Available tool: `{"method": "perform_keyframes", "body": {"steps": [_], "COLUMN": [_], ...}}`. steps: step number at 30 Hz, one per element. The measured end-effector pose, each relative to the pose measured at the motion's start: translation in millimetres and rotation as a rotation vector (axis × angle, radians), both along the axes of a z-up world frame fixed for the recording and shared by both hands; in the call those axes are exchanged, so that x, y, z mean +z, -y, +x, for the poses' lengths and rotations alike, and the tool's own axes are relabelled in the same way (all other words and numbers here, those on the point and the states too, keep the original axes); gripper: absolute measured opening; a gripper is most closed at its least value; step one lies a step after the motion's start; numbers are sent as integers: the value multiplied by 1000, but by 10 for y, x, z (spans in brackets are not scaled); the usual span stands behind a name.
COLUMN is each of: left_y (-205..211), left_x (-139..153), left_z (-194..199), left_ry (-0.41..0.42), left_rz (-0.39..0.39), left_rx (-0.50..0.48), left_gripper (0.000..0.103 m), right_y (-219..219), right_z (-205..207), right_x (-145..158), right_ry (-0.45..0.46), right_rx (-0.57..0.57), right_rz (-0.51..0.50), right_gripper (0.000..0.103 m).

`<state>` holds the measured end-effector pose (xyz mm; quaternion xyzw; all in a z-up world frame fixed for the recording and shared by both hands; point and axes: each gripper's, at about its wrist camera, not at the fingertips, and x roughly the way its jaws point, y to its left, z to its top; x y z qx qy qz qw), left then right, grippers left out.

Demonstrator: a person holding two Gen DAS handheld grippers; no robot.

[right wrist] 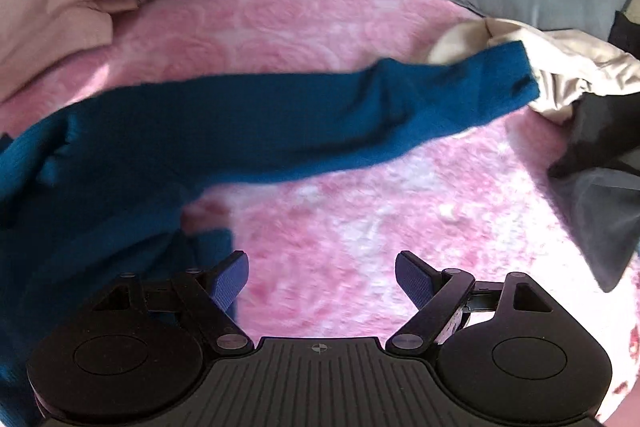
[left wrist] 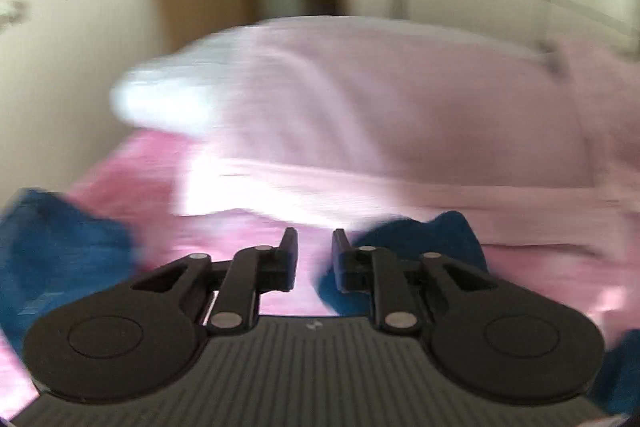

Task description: Fold clothes

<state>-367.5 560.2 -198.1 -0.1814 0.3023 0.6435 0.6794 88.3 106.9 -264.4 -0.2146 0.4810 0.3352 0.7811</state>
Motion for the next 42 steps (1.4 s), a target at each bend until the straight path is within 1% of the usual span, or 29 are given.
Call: {"method": "perform_keyframes", "body": {"steps": [1,2,3,6,9,10,11,12,14,16,17,19,21,22,23,24,25,26,27,29,30,31,34,36,38,39,40,41,42], "left_y": [180,361,542,1086,1923,2151,2379,2580,2838,2982,3020,3095,3069,3054,3047,3052,3056,3037,3018,3001,2993,2978,2932,2909,2898,2915,2937,2960,3008], "left_x": [-140,-282,-423,-848,-1280,-1375,-1469,-1556,-1693,-1802,-1828,-1879,-1901,-1915,-1921,-1913,-1904,-1883,-1862,-1784,-1744,-1610,-1204,-823,-498,-378,-344,-311,-385], "left_z": [-86,-171,-257,-515,-565,-550,-534,-515,-486,-455,-424,-362,-304,-263,-223,-181,-138,-125,-111,-170,-200,-259,-436,-758,-1093,-1254,-1321,-1387,-1411], "left_ry": [22,44,66,133,321,375,428,480,565,626,638,663,692,694,678,650,621,605,589,625,644,647,652,670,656,639,586,532,422], "left_rz": [-52,-105,-158,-316,-543,-601,-658,-709,-775,-810,-803,-787,-769,-763,-759,-754,-748,-745,-742,-747,-749,-731,-676,-619,-573,-564,-569,-574,-592], "left_rx": [-3,-6,-9,-19,-52,-44,-36,-5,41,85,101,132,138,136,134,120,106,65,24,-11,-29,-65,-174,-211,-214,-214,-205,-196,-175], "left_gripper": [18,25,30,30,31,32,35,39,40,40,41,49,66,68,68,60,48,6,5,4,4,4,4,3,3,3,4,4,6], "right_y": [-12,-8,9,101,232,278,312,337,387,402,394,357,315,294,274,246,214,173,134,128,144,163,335,514,723,814,894,965,1007], "right_z": [-19,-46,-82,-189,-263,-291,-322,-355,-422,-544,-635,-801,-965,-1047,-1106,-1135,-1140,-1131,-1127,-1153,-1137,-1099,-954,-869,-769,-728,-695,-672,-669], "right_x": [-4,-13,-27,-118,-214,-245,-268,-285,-319,-372,-415,-515,-623,-676,-731,-784,-828,-866,-891,-838,-775,-704,-402,-154,101,200,276,298,258], "right_ry": [-14,-29,-47,-92,-116,-120,-122,-122,-121,-101,-81,3,98,146,185,214,226,201,181,181,140,79,-148,-316,-497,-559,-598,-628,-639], "right_rx": [10,21,34,73,112,129,155,189,257,353,415,521,619,668,703,724,745,776,797,817,808,784,721,697,656,625,587,536,488], "right_rz": [10,21,33,42,32,25,20,17,12,7,0,-6,-8,-9,0,22,46,55,46,43,46,50,98,149,220,245,261,255,224], "right_gripper": [83,84,84,84,84,84,84,84,84,84,84,84,83,83,83,83,64,41,14,10,9,8,7,7,6,6,6,6,6]}}
